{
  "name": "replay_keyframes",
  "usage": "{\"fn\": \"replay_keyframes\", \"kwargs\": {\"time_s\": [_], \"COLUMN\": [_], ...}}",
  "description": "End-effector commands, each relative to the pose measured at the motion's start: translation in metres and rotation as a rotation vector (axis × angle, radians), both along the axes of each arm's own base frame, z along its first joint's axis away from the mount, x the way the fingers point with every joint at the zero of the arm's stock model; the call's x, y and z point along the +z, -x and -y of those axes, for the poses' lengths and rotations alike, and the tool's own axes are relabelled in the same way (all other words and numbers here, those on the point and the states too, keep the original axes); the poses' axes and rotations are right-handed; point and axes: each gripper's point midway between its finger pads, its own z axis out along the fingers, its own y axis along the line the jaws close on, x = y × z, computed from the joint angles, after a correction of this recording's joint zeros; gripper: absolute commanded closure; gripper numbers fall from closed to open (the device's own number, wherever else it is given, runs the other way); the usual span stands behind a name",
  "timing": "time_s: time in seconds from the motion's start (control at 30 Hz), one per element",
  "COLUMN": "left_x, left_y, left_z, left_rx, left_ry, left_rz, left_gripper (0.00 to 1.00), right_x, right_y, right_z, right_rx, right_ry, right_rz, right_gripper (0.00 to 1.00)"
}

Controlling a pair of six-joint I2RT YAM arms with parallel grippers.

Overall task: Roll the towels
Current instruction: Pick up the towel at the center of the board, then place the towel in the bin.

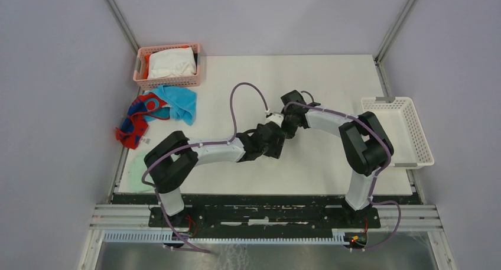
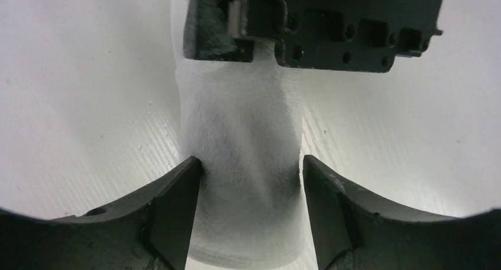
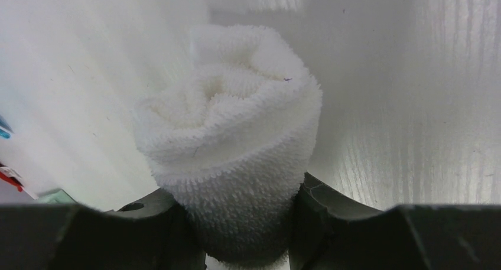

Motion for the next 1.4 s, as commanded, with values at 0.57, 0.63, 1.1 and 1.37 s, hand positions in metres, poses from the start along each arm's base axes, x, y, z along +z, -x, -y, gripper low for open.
{"fn": "replay_keyframes", "kwargs": {"time_s": [0.57,0.63,1.1,1.37], "left_x": [0.185,0.179,0.153,0.142], "left_y": [-0.026,-0.026,-0.02,-0.021], "left_z": [-0.182,-0.192,-0.188,-0.183], "left_rx": [0.245,0.265,0.233,0.214], "left_ry": [0.057,0.044,0.04,0.034], "left_rz": [0.209,0.221,0.174,0.144], "left_gripper": [0.14,0.14,0.14,0.14], "right_x": [0.123,0.137,0.153,0.142], "right_y": [-0.01,-0.01,0.019,0.055], "right_z": [0.173,0.203,0.379,0.448], "right_rx": [-0.208,-0.276,-0.764,-0.942], "right_ry": [0.144,0.139,0.043,0.112], "right_rz": [0.118,0.14,0.215,0.212], "right_gripper": [0.75,0.75,0.76,0.77]}}
